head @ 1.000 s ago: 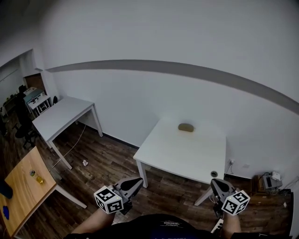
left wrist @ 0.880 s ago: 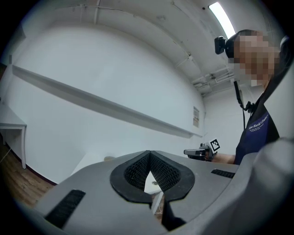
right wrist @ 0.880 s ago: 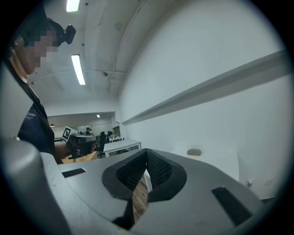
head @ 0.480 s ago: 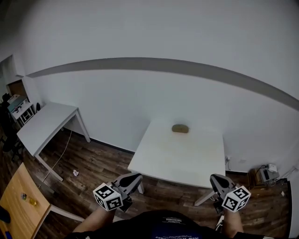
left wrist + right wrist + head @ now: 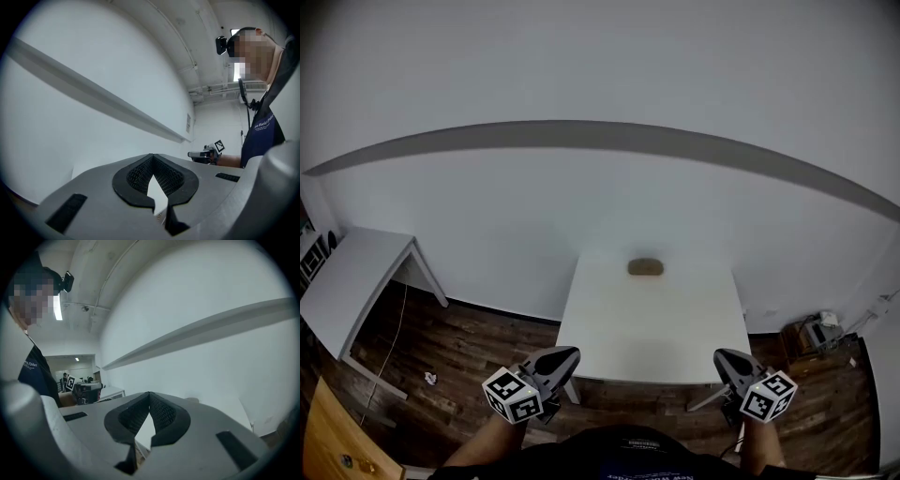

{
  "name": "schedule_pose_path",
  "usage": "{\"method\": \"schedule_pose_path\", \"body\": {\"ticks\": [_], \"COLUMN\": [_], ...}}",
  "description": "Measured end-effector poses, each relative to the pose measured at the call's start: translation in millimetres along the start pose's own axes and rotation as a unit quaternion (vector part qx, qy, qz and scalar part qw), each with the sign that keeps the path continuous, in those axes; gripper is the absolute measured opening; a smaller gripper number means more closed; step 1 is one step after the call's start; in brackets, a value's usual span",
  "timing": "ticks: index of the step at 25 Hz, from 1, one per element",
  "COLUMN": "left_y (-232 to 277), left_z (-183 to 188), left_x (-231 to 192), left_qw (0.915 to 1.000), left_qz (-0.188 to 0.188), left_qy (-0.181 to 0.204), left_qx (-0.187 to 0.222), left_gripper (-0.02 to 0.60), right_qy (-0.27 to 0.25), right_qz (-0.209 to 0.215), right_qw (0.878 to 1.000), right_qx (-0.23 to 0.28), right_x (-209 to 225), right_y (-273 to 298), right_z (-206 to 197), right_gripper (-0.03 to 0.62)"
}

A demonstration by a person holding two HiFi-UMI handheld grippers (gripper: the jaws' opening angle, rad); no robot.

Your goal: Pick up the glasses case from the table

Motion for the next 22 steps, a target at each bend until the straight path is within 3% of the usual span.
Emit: {"method": "schedule_pose_path", "body": {"ticks": [4, 8, 13, 19, 22], "left_y": [24.9, 49.3, 97.8, 163.2, 192.2], "left_z": [-6.4, -10.6, -10.9, -0.7, -2.3], "left_x": [-22.3, -35.8, -43.5, -23.7, -22.1], "left_qw": [0.9998, 0.9998, 0.9995, 0.9972, 0.9943], "left_qz": [-0.018, -0.011, 0.026, 0.072, 0.107], "left_qy": [-0.012, -0.013, -0.006, 0.018, 0.005], "left_qx": [-0.002, -0.012, -0.015, 0.002, -0.001], "left_gripper": [0.002, 0.002, 0.002, 0.002, 0.002], "right_qy": [0.002, 0.016, 0.014, -0.01, -0.01], "right_qz": [-0.015, -0.016, 0.034, 0.089, 0.114], "right_qw": [1.0, 1.0, 0.999, 0.996, 0.993], "right_qx": [-0.013, -0.018, -0.023, -0.018, -0.013], "right_x": [14.2, 49.5, 111.3, 198.8, 241.6], "right_y": [18.7, 36.0, 73.4, 103.5, 118.3], "right_z": [4.0, 4.2, 12.3, 53.5, 67.5], "right_gripper": [-0.002, -0.002, -0.002, -0.002, -0.002]}}
Point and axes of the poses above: the fingertips, and each gripper's own axes: y forward along the fingers, x to its right, z out of its top, the point moved 10 cm from there along -y, backward along the fingers, and after that the axes turned 3 degrees about y, right-handed, at the moved point
